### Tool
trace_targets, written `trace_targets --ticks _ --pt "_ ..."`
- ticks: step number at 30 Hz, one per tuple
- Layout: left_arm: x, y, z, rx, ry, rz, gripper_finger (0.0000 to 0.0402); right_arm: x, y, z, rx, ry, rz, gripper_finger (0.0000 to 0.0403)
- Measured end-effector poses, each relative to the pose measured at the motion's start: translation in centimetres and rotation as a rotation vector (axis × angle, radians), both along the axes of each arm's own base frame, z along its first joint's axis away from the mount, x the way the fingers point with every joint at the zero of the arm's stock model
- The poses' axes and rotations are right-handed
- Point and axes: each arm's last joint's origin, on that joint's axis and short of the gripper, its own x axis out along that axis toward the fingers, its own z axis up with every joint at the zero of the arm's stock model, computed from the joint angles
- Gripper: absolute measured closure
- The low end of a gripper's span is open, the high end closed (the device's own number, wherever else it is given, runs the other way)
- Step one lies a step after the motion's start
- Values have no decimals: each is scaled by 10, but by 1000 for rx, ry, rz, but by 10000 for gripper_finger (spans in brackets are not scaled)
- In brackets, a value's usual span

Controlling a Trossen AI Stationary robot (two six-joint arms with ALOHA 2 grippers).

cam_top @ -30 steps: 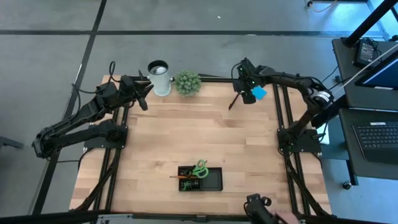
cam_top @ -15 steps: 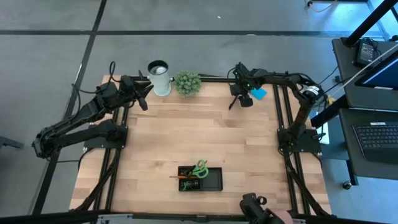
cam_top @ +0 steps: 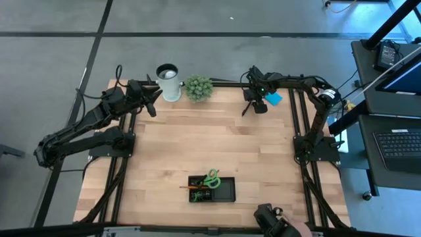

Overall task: Pick and place office supplies into organizer
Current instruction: Put the black pen into the black desk organizer

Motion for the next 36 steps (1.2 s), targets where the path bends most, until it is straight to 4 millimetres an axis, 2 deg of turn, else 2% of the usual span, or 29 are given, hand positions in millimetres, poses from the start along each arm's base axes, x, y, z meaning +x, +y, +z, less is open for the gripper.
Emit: trace_targets --ticks 10,22,36 --pt "0 0 0 -8 -3 1 313 0 0 -1 7 -6 -75 181" --pt "0 0 0 -8 -3 1 313 0 -1 -1 5 -7 -76 181" --pt "0 0 0 -30 -22 3 313 -1 1 -11 58 37 -72 241"
